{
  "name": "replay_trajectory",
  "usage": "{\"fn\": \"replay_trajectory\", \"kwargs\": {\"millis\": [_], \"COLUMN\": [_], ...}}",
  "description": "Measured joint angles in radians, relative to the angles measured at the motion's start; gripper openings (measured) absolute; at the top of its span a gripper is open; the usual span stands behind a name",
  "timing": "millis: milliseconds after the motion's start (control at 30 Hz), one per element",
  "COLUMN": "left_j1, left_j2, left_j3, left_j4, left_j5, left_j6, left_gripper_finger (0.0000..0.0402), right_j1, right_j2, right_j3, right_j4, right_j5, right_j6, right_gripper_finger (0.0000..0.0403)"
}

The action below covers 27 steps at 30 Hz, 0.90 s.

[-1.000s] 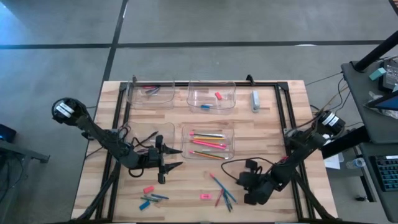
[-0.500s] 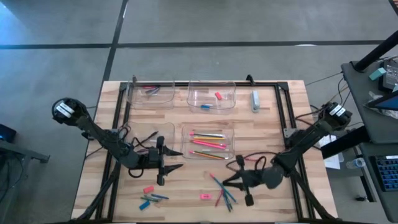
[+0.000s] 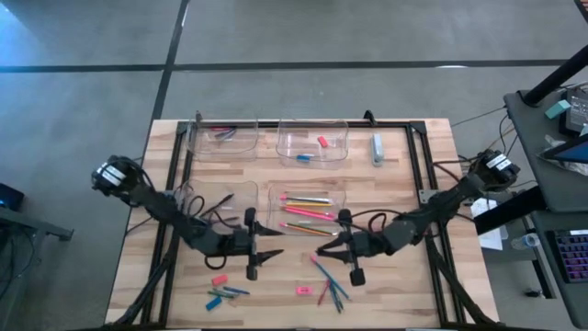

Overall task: Sort crayons/erasers/pens/pencils in bins
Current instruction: Put the black pen into the bottom left transparent bin

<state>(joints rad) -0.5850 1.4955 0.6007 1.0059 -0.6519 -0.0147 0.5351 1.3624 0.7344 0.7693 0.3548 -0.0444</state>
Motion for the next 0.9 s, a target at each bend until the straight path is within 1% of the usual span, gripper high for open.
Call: {"fn": "replay_trajectory", "kwargs": {"millis": [167,300,400,533,900], "left_j1": [0.023,0.036,0.048,0.061,0.094], "left_j2": [0.067,0.106,0.125,0.157,0.293], "left_j3": [0.066,0.125,0.167,0.208,0.309], "left_j4": [-0.006,-0.005,-0.005,-0.057,-0.041], "left_j5": [0.039,0.045,0.048,0.065,0.082], "left_j6": [-0.004,-0.005,-0.005,-0.006,-0.007], "left_gripper_finger": [0.0236,0.0272,0.0289,0.0297,0.0297], "right_j1": [0.001,0.001,0.004,0.003,0.003], "right_j2": [0.000,0.000,0.000,0.000,0.000], "right_j3": [-0.016,-0.022,-0.022,-0.022,-0.022], "right_j4": [0.016,0.024,0.046,0.068,0.142], "right_j5": [-0.018,-0.019,-0.019,-0.023,-0.023], "right_j6": [0.001,0.007,0.000,-0.018,-0.072], "right_gripper_finger": [0.0024,0.0024,0.0024,0.0024,0.0024]}}
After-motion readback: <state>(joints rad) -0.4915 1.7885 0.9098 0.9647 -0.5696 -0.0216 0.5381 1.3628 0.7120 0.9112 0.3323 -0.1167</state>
